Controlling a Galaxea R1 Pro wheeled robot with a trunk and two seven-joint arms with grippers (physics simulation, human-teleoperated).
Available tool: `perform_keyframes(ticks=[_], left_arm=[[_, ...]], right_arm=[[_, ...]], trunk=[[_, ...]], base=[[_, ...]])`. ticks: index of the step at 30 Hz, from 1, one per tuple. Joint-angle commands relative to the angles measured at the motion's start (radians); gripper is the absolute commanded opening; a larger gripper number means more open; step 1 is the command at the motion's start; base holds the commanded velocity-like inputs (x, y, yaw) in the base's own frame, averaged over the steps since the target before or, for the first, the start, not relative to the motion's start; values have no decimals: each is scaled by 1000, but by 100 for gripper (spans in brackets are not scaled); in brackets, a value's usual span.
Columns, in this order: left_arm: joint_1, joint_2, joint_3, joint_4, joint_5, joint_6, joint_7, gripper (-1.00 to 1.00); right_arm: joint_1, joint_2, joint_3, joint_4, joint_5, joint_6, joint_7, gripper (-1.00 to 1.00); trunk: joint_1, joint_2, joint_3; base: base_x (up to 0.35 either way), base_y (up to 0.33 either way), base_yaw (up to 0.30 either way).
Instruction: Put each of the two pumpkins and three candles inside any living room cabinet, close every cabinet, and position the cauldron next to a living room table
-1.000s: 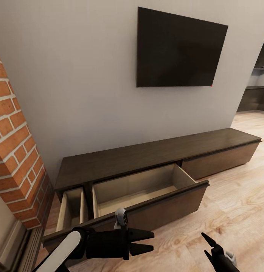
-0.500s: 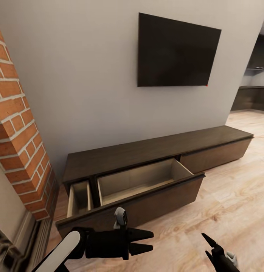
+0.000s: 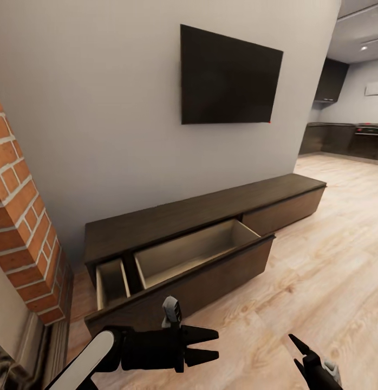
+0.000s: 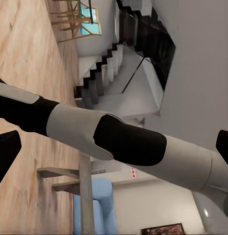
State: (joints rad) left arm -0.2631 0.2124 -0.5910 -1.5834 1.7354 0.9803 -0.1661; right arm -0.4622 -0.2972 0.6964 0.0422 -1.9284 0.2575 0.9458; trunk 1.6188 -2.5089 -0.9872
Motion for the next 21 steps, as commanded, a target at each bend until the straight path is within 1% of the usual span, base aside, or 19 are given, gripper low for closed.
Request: perform_keyframes(ticks=[1, 21], left_arm=[[-1, 1, -1, 0, -8, 0, -10, 100], [1, 2, 0, 0, -8, 0, -12, 100]], right_arm=[[-1, 1, 9, 4, -11, 10, 5, 100], [-1, 6, 9, 4, -10, 2, 2, 100]], trunk=[[-1, 0, -1], [-1, 0, 9]], base=[[-292, 170, -277], [-261, 194, -277]])
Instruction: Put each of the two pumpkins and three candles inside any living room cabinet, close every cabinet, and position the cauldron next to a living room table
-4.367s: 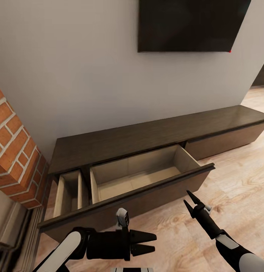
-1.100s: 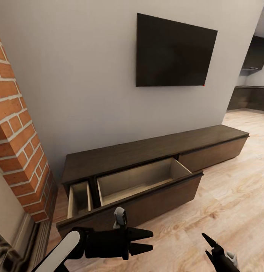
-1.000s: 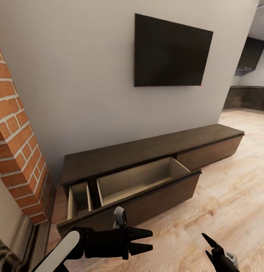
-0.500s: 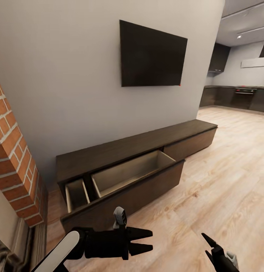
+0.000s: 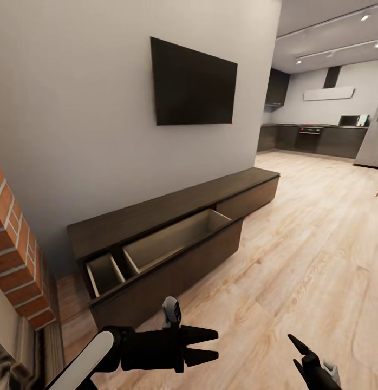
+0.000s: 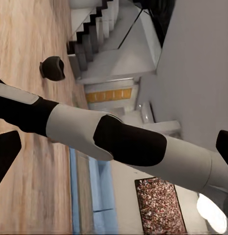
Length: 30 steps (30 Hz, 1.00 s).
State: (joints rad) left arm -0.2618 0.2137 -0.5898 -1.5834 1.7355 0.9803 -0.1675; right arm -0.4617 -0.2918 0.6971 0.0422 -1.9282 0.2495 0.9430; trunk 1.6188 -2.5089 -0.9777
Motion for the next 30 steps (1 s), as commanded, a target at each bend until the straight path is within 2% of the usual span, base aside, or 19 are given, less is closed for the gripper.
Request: perform_keyframes(ticks=[1, 30], left_arm=[[-1, 1, -1, 0, -8, 0, -10, 100], [-1, 2, -1, 0, -9, 0, -10, 100]], right_arm=[[-2, 1, 8, 4, -11, 7, 5, 100], [-2, 3, 8, 4, -11, -5, 3, 100]], trunk=[[-1, 0, 0], [-1, 0, 15]], base=[[-264, 176, -277], [-291, 158, -277]])
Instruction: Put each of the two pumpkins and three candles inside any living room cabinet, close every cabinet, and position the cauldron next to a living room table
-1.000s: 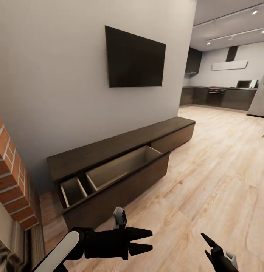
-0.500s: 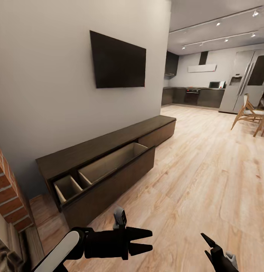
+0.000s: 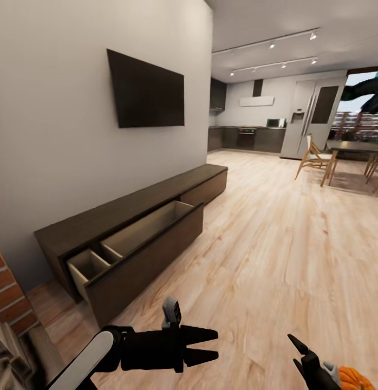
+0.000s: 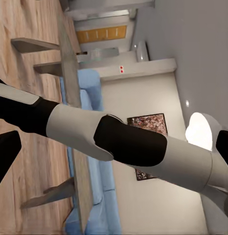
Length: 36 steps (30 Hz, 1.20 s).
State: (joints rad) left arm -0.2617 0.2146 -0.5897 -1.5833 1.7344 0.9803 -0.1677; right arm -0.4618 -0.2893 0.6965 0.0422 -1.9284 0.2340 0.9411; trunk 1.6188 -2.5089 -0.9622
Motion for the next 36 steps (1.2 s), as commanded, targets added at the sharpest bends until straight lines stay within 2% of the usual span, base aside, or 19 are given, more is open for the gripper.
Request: perform_keyframes(ticks=[1, 22, 36], left_arm=[[-1, 1, -1, 0, -8, 0, -10, 100], [-1, 1, -1, 0, -9, 0, -10, 100], [-1, -1, -1, 0, -10, -2, -8, 100]], right_arm=[[-2, 0, 8, 4, -11, 10, 5, 100], [-2, 1, 9, 4, -11, 10, 5, 100], [-1, 1, 8, 4, -11, 9, 5, 100]], trunk=[[-1, 0, 0], [-1, 0, 11], [-1, 0, 20]], base=[[-301, 147, -277], [-312, 122, -277], [-338, 10, -277]])
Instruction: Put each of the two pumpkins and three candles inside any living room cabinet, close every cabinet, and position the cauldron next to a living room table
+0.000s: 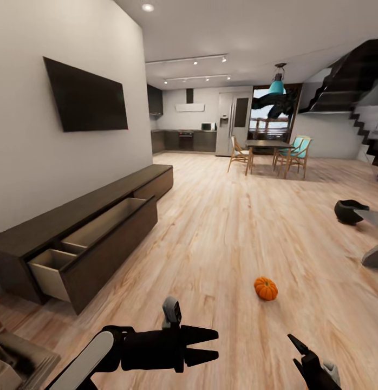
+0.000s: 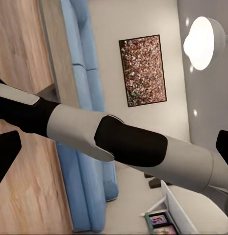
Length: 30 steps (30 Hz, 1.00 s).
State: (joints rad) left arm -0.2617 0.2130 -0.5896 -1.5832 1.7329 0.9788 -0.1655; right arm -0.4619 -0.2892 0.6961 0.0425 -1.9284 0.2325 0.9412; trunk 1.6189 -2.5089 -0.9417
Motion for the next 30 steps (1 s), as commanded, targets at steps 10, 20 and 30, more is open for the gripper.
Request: perform_keyframes(ticks=[10, 20, 30], left_arm=[[-1, -1, -2, 0, -10, -2, -5, 100], [-1, -1, -2, 0, -10, -2, -3, 100], [-1, -2, -2, 0, -10, 0, -2, 100]], right_arm=[[-2, 1, 9, 4, -11, 10, 4, 100], [-2, 1, 9, 4, -11, 5, 4, 100], [-1, 1, 8, 4, -11, 5, 4, 100]], trunk=[[-1, 0, 5], [-1, 0, 12], [-1, 0, 18]], base=[[-330, -50, -277], [-249, -187, -277], [-31, -231, -277]])
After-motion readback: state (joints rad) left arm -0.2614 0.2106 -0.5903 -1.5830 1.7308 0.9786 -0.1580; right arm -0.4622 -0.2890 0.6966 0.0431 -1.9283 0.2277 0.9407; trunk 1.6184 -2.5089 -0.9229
